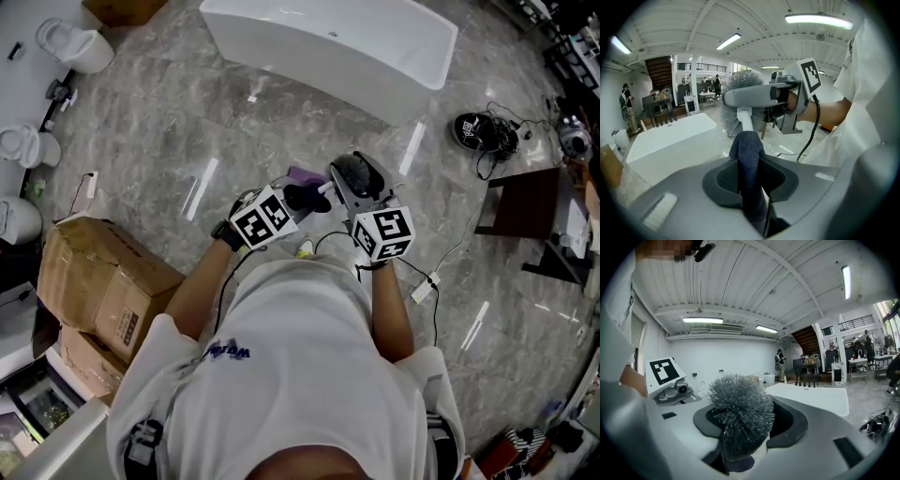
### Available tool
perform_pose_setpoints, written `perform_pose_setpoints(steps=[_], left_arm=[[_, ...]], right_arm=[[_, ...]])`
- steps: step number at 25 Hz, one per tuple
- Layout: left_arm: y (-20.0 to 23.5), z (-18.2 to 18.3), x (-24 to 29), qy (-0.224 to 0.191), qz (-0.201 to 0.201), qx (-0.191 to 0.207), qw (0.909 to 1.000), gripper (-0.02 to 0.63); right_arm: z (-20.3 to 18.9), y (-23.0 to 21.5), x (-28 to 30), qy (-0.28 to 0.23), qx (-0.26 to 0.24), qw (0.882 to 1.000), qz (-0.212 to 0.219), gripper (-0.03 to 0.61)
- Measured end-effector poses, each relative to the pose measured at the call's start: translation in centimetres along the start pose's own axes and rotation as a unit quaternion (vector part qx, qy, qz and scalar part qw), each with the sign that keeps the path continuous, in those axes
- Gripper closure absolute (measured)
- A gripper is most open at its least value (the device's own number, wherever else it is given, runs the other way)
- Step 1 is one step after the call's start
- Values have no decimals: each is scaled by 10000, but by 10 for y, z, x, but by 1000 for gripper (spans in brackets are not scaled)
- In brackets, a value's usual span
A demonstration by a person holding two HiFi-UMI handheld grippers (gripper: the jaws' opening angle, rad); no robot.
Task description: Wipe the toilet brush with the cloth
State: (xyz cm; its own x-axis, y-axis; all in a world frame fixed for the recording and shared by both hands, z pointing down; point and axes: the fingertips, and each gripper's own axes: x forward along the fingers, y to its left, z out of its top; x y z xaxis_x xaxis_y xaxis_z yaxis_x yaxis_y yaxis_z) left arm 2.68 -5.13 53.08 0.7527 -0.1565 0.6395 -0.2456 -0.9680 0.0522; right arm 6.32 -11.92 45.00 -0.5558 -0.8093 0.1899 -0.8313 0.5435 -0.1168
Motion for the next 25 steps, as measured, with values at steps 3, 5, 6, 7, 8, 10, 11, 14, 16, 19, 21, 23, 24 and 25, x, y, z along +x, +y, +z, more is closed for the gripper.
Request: perform_pose_setpoints(steps=[3, 5, 6, 7, 8, 10, 11, 14, 16, 19, 21, 23, 24, 25], left_arm=[[-2, 12, 5, -75, -36, 111, 9999, 544], [-2, 18, 9, -49, -52, 159, 9998, 549], [-2, 18, 10, -12, -50, 181, 9998, 549], [-1, 18, 10, 0, -47, 180, 9998, 552], [0, 17, 10, -22, -50, 144, 9999, 554], [2, 18, 9, -97, -39, 49, 9999, 555], [2, 19, 9, -125, -16, 32, 9999, 554], [5, 24, 10, -173, 28, 59, 9998, 552], [9, 19, 9, -138, 35, 54, 9999, 551], [14, -1, 6, -21, 28, -9, 10000, 555], [17, -14, 4, 42, 63, -35, 10000, 557], [18, -18, 3, 110, 100, 4, 9999, 555], [18, -18, 4, 154, 124, 51, 9998, 555], [19, -18, 4, 193, 145, 96, 9997, 555]], right_arm=[[-8, 6, 4, 96, -8, 9999, 84, 362], [-13, 8, 5, 138, 8, 9999, 91, 362], [-15, 8, 6, 147, 16, 9999, 75, 362], [-15, 6, 6, 149, 22, 9999, 57, 362], [-15, 5, 6, 143, 29, 9999, 42, 362], [-11, -1, 4, 92, 63, 9999, 12, 362], [-8, -5, 2, 51, 88, 9999, -9, 362], [1, -17, -3, -88, 173, 9998, -96, 362], [8, -26, -6, -195, 247, 9993, -184, 362], [22, -44, -14, -387, 353, 9978, -411, 364], [23, -54, -19, -430, 459, 9967, -520, 364], [20, -58, -20, -433, 554, 9960, -559, 364], [19, -59, -20, -440, 603, 9955, -578, 364], [18, -60, -19, -452, 664, 9950, -601, 364]])
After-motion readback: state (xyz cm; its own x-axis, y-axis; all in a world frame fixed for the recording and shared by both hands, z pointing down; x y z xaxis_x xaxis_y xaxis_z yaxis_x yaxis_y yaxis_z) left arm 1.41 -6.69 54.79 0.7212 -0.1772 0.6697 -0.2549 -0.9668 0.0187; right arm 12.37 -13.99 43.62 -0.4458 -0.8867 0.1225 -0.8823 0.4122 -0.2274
